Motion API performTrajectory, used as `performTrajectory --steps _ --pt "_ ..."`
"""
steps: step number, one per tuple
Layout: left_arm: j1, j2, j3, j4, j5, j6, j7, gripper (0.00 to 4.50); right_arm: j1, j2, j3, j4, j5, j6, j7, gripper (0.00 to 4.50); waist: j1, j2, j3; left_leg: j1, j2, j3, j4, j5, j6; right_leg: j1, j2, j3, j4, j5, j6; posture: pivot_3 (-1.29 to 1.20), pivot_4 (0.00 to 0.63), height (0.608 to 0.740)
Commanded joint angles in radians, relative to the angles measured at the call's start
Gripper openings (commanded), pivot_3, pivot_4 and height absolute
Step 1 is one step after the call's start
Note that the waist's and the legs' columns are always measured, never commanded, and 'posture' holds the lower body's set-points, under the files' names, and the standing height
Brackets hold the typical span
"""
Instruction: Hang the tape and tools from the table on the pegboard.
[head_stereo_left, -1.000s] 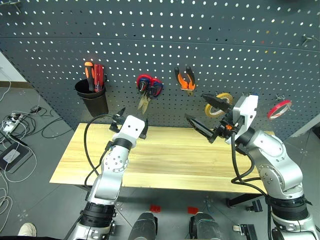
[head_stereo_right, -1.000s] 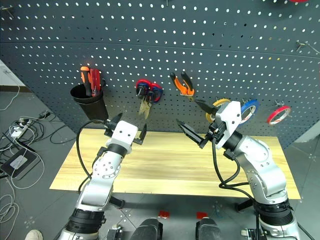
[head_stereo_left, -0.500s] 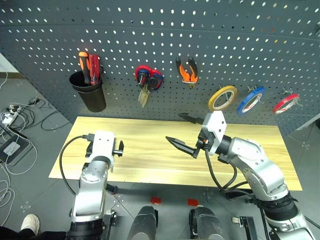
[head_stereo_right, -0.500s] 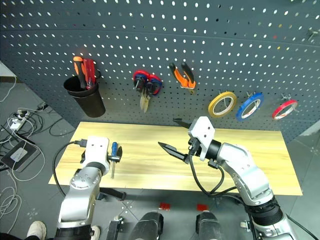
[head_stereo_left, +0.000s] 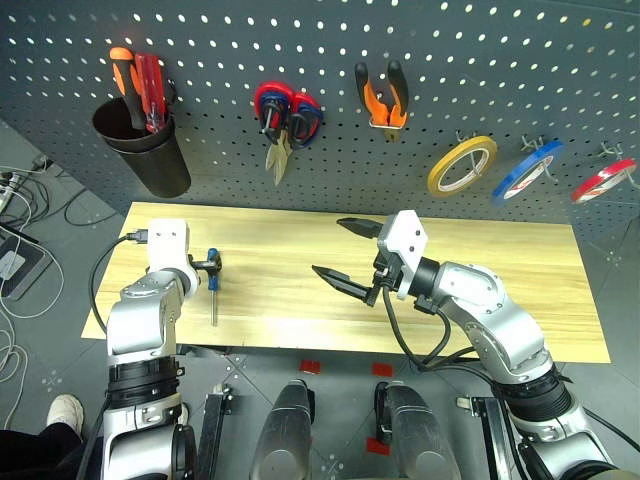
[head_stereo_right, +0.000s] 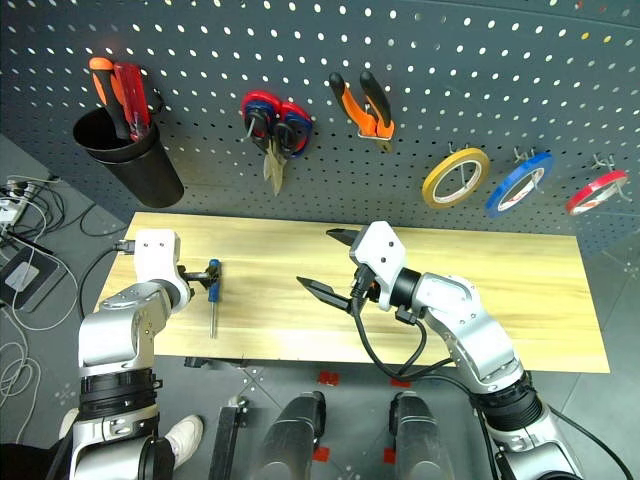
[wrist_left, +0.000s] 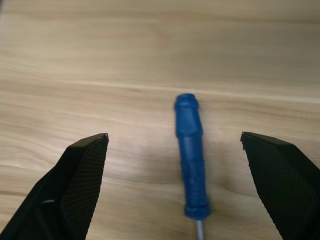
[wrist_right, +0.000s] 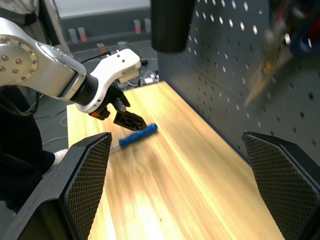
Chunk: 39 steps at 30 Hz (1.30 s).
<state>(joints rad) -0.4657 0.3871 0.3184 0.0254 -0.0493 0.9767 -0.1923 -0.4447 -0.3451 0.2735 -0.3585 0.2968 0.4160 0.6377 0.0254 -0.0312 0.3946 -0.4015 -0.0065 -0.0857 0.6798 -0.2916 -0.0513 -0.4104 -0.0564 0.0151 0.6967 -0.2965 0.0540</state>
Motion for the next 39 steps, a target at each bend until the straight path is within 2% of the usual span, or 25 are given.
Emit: performTrajectory --steps 1,10,23,29,34,39 --pt "-0.023 0.019 0.001 0.032 -0.017 -0.006 0.0 4.48 0.013 0.002 -0.018 -0.041 0.011 0.016 -0.004 4.5 0.0 -0.001 0.011 -0.001 0.0 0.0 0.0 0.0 0.0 -0.001 0.0 0.0 0.0 0.0 0.0 0.15 0.499 0.74" --pt "-0.05 0.036 -0.053 0.088 -0.008 -0.011 0.021 4.48 0.018 0.014 -0.048 -0.049 0.025 0.089 -0.033 4.5 0.0 -0.001 0.047 -0.008 0.001 0.003 0.001 0.003 -0.005 -0.011 0.0 0.001 0.003 0.0 0.0 0.14 0.534 0.74" --pt "-0.038 0.061 -0.068 0.095 -0.016 -0.013 0.02 0.57 -0.02 0.025 -0.078 -0.004 0.016 0.109 -0.04 4.5 -0.001 0.0 0.06 -0.01 0.001 0.003 0.0 0.003 -0.005 -0.013 0.0 0.001 0.002 0.0 0.0 0.13 0.537 0.74" --pt "-0.044 0.055 -0.069 0.105 -0.016 -0.025 0.03 0.55 -0.021 0.024 -0.066 0.009 0.007 0.085 -0.027 4.5 0.0 0.0 0.061 -0.011 0.001 0.003 0.0 0.003 -0.005 -0.013 0.0 0.001 0.002 0.0 0.0 0.14 0.523 0.74" --pt "-0.01 0.053 -0.11 0.026 -0.016 -0.051 0.013 0.55 -0.02 0.018 -0.075 0.021 0.004 0.046 -0.01 4.5 0.0 -0.001 0.061 -0.011 0.001 0.002 0.0 0.003 -0.006 -0.014 0.0 0.001 0.001 0.0 0.0 0.15 0.465 0.74" --pt "0.064 0.094 -0.197 -0.068 0.029 -0.156 -0.014 0.55 -0.013 0.016 -0.09 0.004 0.016 0.029 -0.015 4.5 0.0 -0.002 0.059 -0.015 0.002 0.001 0.0 0.005 -0.01 -0.016 -0.002 -0.001 0.0 0.0 0.0 0.13 0.403 0.74"
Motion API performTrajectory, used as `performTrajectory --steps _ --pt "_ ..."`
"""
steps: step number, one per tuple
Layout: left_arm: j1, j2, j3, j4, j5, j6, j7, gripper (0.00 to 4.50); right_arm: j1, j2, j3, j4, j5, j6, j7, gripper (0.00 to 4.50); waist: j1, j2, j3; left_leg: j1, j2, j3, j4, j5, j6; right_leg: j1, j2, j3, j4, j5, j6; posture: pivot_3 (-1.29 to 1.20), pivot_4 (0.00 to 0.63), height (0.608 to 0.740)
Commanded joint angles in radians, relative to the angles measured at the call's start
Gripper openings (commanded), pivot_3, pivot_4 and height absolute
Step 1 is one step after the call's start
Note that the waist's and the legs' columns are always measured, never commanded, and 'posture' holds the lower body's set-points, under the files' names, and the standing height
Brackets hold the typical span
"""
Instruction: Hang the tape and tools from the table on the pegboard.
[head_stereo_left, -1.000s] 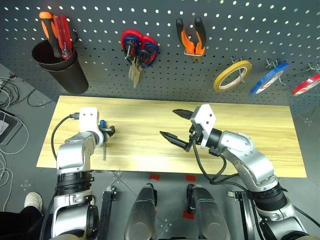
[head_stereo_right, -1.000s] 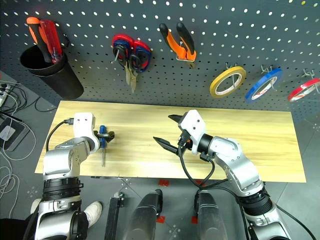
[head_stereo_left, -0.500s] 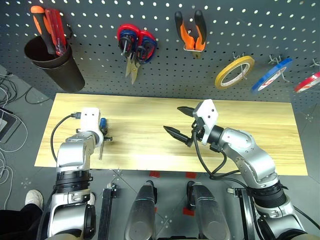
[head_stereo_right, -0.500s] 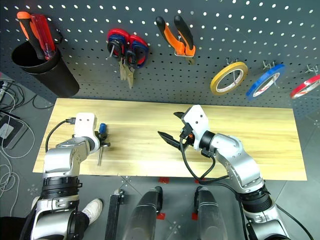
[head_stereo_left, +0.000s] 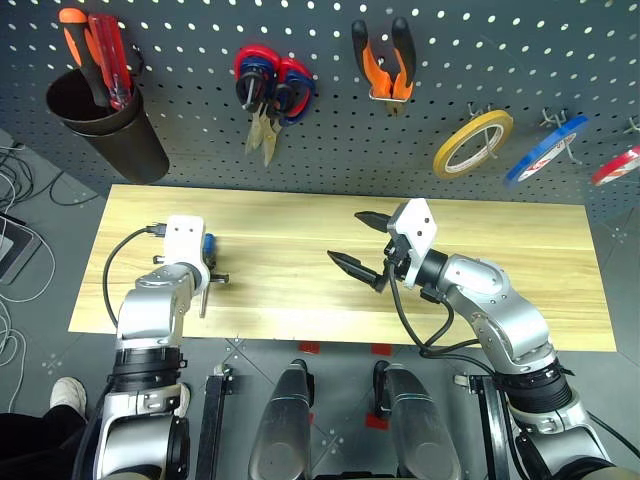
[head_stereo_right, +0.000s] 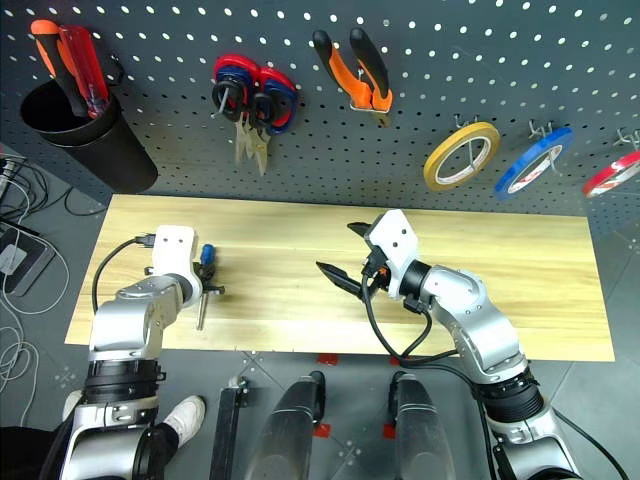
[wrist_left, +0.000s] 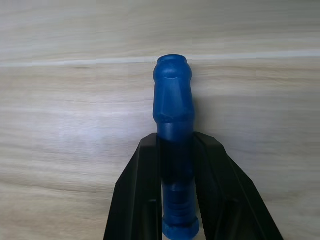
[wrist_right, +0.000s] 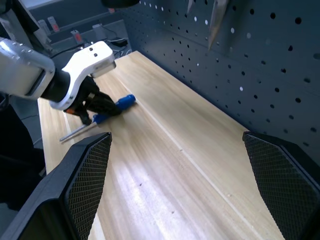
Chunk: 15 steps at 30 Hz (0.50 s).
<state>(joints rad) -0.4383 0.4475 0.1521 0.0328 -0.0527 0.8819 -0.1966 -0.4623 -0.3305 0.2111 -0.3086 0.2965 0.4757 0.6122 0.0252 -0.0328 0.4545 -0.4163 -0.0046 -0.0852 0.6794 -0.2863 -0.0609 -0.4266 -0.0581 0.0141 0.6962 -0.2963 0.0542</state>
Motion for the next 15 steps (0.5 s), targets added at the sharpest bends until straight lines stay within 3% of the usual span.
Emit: performTrajectory --steps 1,7,15 --pt "0.063 0.031 -0.042 -0.121 0.04 -0.071 -0.005 0.55 0.019 0.001 -0.047 -0.076 0.046 -0.02 0.014 4.5 0.0 -0.001 -0.002 0.0 0.0 0.0 0.0 0.0 0.0 0.0 0.0 0.0 0.0 0.0 0.0 0.13 0.378 0.74" --pt "0.179 0.021 -0.136 -0.346 0.1 -0.151 0.009 0.55 0.102 -0.01 -0.128 -0.175 0.168 -0.013 0.05 4.5 0.002 -0.002 -0.039 -0.007 0.0 -0.003 -0.002 0.001 -0.002 -0.004 -0.004 -0.004 -0.006 0.0 0.0 0.14 0.286 0.74" --pt "0.189 0.01 -0.113 -0.525 0.182 -0.194 0.081 0.55 0.101 0.005 -0.195 -0.262 0.336 0.033 0.026 4.5 0.005 -0.003 -0.121 -0.008 -0.003 -0.002 -0.002 0.002 -0.003 -0.003 -0.003 -0.007 -0.008 0.0 0.001 0.16 0.191 0.74"
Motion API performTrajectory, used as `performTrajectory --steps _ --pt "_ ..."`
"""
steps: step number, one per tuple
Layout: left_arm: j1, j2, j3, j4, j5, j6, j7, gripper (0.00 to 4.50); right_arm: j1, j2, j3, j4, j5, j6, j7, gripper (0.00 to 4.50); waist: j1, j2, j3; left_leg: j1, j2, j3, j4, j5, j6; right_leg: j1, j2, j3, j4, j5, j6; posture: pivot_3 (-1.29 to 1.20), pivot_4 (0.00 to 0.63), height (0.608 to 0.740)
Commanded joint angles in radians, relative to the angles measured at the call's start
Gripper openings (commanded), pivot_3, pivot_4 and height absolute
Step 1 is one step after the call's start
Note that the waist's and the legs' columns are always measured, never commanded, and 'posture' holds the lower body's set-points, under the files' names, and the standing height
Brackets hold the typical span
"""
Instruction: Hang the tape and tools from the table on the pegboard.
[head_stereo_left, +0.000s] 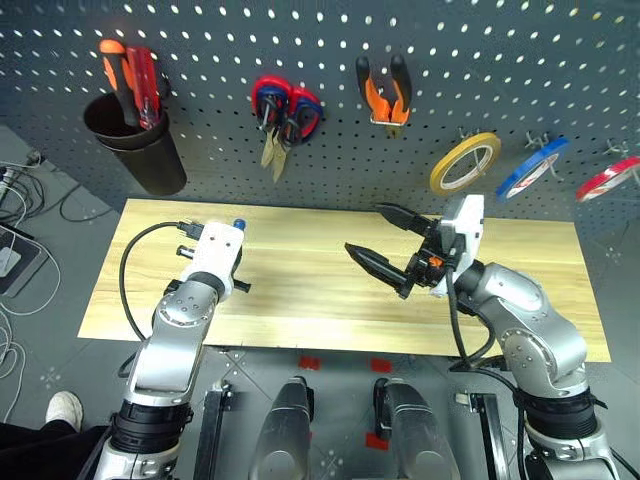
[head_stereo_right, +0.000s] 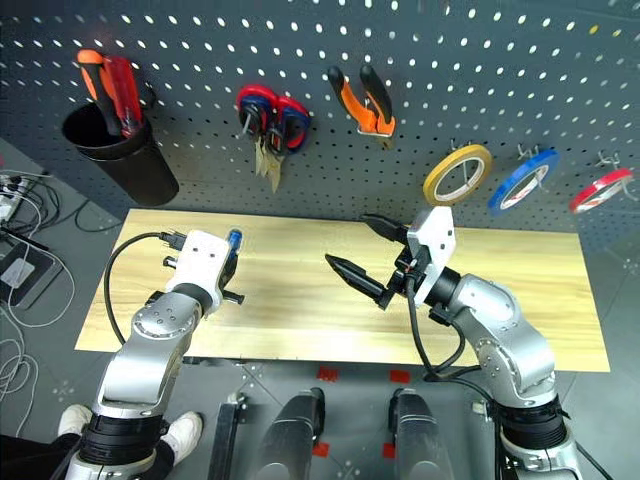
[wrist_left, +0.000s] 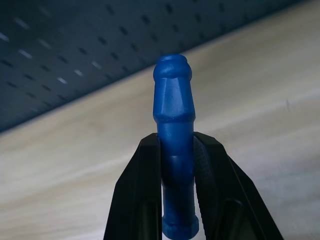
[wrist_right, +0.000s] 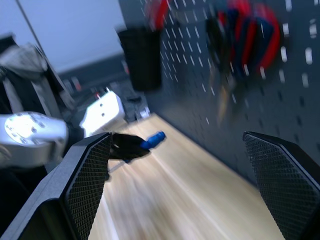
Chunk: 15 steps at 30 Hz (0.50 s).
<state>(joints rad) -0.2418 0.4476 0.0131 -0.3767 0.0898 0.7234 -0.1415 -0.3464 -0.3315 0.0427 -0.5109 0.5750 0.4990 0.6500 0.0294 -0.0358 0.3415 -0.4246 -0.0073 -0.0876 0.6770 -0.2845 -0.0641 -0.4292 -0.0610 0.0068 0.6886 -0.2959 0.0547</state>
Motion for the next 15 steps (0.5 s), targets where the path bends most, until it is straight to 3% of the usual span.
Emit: performTrajectory --steps 1,8,15 --pt "-0.01 0.011 0.03 -0.128 0.046 -0.042 0.029 0.55 -0.02 0.007 -0.027 -0.058 0.062 0.01 -0.016 4.5 0.001 0.0 -0.018 0.0 0.0 0.0 0.0 0.0 0.0 0.0 0.0 0.0 0.0 0.0 0.0 0.17 0.185 0.74" --pt "-0.118 0.029 0.032 -0.222 0.136 -0.116 0.064 0.55 -0.092 0.033 -0.052 -0.032 0.08 -0.007 -0.061 4.5 0.017 0.0 -0.077 0.001 0.0 0.0 -0.001 0.0 0.0 0.005 0.002 -0.002 -0.005 0.0 0.0 0.21 0.135 0.74" --pt "-0.305 0.042 0.063 -0.118 0.169 -0.178 0.081 0.55 -0.145 0.05 -0.04 0.0 0.049 -0.041 -0.079 4.5 0.046 0.0 -0.119 0.005 0.0 0.001 -0.001 0.0 0.0 0.009 0.003 -0.002 -0.007 0.001 -0.001 0.21 0.118 0.74"
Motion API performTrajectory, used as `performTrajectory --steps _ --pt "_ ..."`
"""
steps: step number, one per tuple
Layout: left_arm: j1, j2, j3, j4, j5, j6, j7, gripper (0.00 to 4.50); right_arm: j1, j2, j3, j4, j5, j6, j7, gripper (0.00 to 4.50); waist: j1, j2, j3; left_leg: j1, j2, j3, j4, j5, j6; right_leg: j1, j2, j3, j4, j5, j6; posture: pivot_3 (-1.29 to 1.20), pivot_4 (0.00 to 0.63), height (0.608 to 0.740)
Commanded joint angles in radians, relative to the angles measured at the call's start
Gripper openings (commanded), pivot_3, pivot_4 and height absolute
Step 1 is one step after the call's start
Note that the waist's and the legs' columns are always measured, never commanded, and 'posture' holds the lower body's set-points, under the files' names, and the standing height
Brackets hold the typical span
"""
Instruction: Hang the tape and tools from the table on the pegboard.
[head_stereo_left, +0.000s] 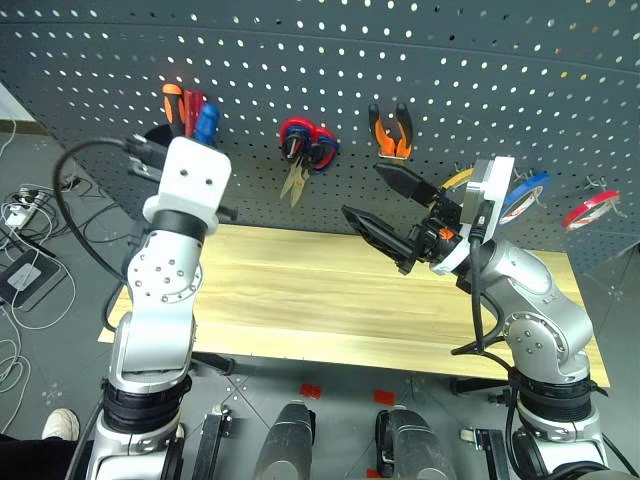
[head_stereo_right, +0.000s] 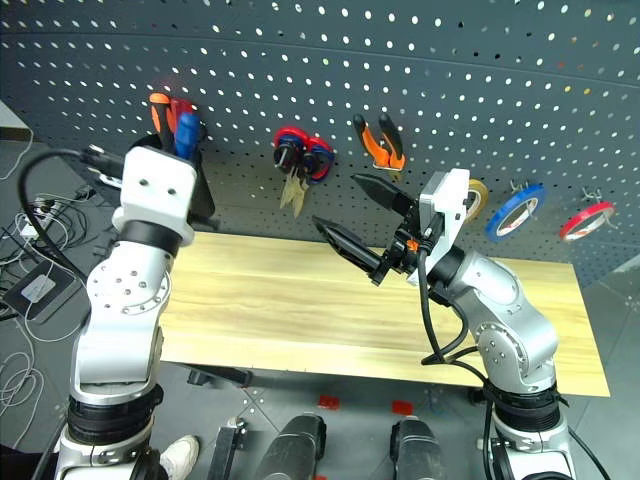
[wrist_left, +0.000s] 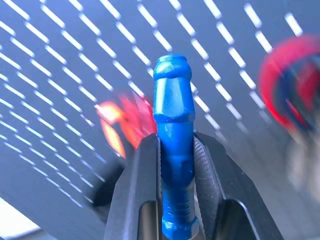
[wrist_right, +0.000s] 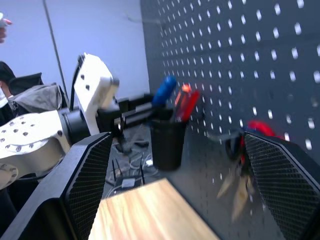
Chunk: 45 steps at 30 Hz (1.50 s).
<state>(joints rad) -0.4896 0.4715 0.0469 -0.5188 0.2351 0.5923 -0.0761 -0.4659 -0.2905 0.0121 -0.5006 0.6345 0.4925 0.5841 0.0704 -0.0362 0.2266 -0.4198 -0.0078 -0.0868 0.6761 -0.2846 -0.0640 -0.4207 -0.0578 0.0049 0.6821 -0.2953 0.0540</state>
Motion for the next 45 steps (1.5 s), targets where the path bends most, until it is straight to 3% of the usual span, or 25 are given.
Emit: performTrajectory --steps 1,9,16,22,36,45 --pt "-0.085 0.024 0.035 0.05 0.026 -0.059 0.018 0.55 -0.031 0.012 -0.009 -0.005 -0.012 -0.037 -0.019 4.5 0.008 0.001 -0.008 0.001 0.0 0.0 0.0 0.0 0.0 0.001 0.0 0.0 0.0 0.0 0.0 0.21 0.111 0.74" --pt "-0.259 0.055 0.043 0.263 0.04 -0.216 0.045 0.55 -0.08 0.045 -0.015 -0.008 -0.002 -0.013 -0.086 4.5 0.009 0.0 -0.026 0.003 0.0 0.002 0.0 0.0 0.0 0.001 0.001 0.002 0.001 0.0 0.0 0.19 0.118 0.74" --pt "-0.351 0.019 0.039 0.463 0.032 -0.335 0.092 0.55 -0.092 0.048 -0.002 -0.016 -0.014 -0.003 -0.122 4.5 0.007 0.0 -0.027 0.003 0.0 0.002 0.002 0.0 0.0 0.001 0.001 0.002 0.004 0.0 0.0 0.16 0.134 0.74" --pt "-0.335 -0.008 0.068 0.529 0.011 -0.351 0.111 0.55 -0.079 0.028 0.0 -0.024 -0.021 0.016 -0.138 4.5 -0.001 0.0 -0.027 0.003 0.0 0.002 0.002 0.0 0.0 0.0 0.002 0.003 0.007 0.0 0.0 0.16 0.156 0.74" --pt "-0.203 -0.058 0.126 0.493 -0.039 -0.242 0.124 0.55 -0.072 0.013 0.006 -0.02 -0.019 0.035 -0.14 4.5 -0.021 0.0 -0.027 0.004 0.0 0.002 0.002 0.0 0.001 0.0 0.002 0.003 0.009 0.0 0.0 0.17 0.184 0.74" --pt "-0.2 -0.059 0.14 0.478 -0.049 -0.224 0.129 3.39 -0.069 0.001 0.014 -0.01 -0.032 0.033 -0.127 4.5 -0.016 0.0 -0.027 0.004 0.0 0.001 0.003 0.0 0.001 0.0 0.002 0.004 0.013 0.0 0.0 0.17 0.188 0.74"
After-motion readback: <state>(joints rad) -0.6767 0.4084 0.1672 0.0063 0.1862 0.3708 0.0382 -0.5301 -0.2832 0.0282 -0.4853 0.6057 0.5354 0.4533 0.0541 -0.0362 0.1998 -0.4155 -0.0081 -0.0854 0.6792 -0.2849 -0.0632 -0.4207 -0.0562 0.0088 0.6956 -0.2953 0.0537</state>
